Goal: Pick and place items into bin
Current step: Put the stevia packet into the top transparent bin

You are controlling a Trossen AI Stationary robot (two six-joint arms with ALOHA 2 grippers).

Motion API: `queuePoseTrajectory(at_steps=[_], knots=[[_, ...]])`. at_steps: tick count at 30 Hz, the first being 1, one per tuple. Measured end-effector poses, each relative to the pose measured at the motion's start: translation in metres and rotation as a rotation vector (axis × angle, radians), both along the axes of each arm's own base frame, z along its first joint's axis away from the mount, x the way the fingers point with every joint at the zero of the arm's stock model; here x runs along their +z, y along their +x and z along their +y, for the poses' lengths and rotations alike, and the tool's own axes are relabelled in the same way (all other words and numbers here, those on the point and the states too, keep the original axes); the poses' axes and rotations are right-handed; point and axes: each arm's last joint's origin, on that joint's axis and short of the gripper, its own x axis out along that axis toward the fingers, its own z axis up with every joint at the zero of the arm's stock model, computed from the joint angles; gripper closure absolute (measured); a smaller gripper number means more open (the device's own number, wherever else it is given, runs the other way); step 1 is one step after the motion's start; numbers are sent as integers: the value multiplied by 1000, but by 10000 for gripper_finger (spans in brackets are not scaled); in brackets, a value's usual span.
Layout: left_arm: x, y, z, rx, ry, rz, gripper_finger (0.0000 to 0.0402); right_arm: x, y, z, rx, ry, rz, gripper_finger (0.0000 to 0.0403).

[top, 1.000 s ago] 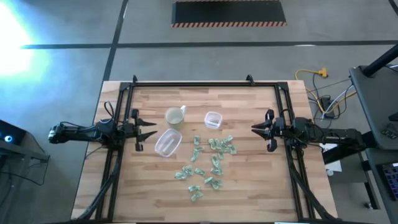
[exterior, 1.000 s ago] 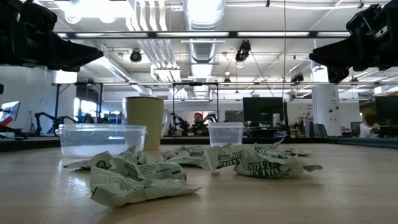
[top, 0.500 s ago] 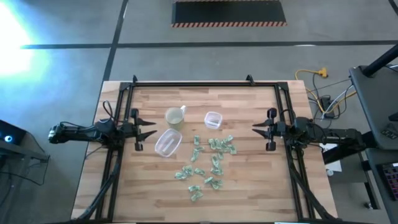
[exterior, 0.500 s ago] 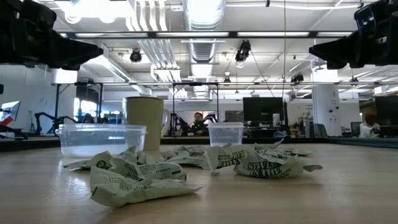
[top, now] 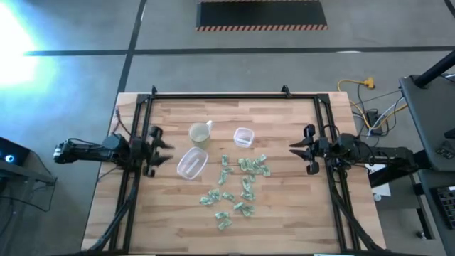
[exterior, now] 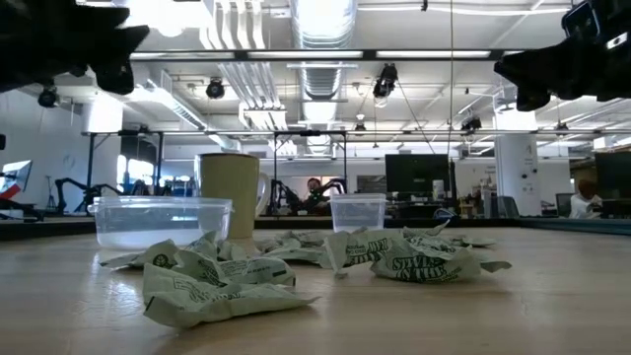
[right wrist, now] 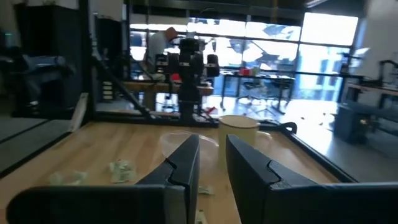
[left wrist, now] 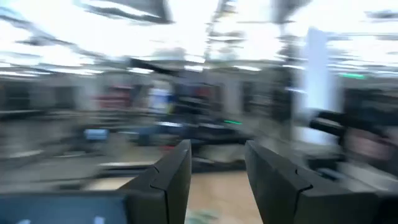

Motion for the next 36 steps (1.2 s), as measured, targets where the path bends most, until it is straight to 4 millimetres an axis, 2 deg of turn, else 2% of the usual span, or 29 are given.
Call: queuePoseTrajectory(at_steps=[2, 8, 15, 22, 29, 36], knots=[[-5, 3, -3, -102, -14, 26, 267, 0, 0, 1, 41, -2, 0, 335], [-10, 15, -6, -127, 42, 73, 267, 0, 0, 2, 81, 1, 1, 335], [10, 24, -14, -303, 178, -182, 267, 2, 0, 2, 72, -76, -26, 335], [29, 45, -14, -244, 176, -203, 267, 7, -1, 2, 69, -85, -75, 335], [34, 71, -11, -61, 163, -122, 267, 14, -3, 2, 56, -102, -149, 335], [39, 93, -13, -64, 172, -36, 267, 21, -5, 2, 49, -124, -221, 335]])
